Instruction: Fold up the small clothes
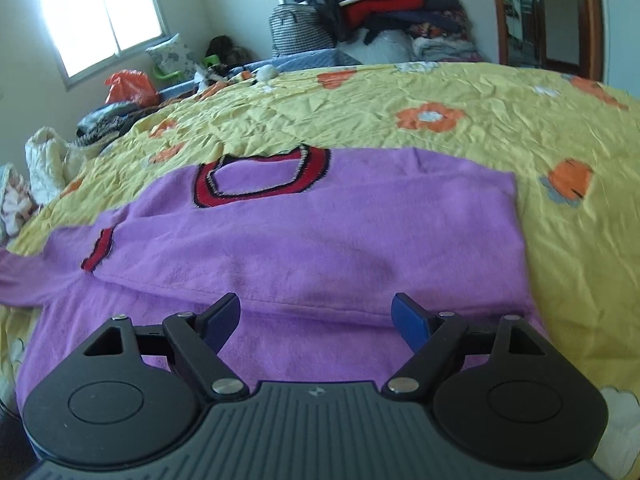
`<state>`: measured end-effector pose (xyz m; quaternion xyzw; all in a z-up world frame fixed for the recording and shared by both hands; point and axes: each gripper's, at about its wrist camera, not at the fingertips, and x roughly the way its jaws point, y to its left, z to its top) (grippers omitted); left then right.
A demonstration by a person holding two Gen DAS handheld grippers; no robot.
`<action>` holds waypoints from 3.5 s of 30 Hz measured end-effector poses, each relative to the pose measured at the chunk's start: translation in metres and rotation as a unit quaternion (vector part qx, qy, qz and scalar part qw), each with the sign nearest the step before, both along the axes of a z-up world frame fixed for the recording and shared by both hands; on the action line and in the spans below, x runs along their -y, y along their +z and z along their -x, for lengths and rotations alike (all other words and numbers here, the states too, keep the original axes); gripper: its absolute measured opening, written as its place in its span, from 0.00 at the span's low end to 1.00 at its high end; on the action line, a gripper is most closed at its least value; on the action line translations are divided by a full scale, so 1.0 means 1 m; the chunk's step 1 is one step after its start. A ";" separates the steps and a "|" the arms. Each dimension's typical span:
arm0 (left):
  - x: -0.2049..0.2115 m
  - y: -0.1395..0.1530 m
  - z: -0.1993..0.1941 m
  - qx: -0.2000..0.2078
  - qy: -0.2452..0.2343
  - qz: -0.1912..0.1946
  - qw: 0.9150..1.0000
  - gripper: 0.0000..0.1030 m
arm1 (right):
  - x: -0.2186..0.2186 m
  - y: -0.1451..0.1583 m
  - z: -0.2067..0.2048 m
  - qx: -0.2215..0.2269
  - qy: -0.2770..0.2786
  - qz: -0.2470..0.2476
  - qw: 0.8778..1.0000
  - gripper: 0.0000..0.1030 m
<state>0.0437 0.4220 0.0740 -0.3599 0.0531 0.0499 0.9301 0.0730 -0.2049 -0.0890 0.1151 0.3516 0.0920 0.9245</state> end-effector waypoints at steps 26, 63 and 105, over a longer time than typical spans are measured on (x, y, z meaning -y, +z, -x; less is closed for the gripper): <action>0.483 -0.145 -0.180 -0.134 -0.469 -0.098 0.868 0.02 | 0.044 0.011 0.047 -0.006 -0.055 0.008 0.998 0.84; 0.217 -0.168 -0.107 -0.252 -0.254 -0.151 0.921 0.77 | 0.029 -0.004 -0.082 0.003 0.017 0.149 0.989 0.55; 0.197 -0.229 0.103 -0.241 -0.379 -0.074 0.891 0.93 | 0.095 -0.013 0.158 -0.040 0.047 -0.024 0.998 0.63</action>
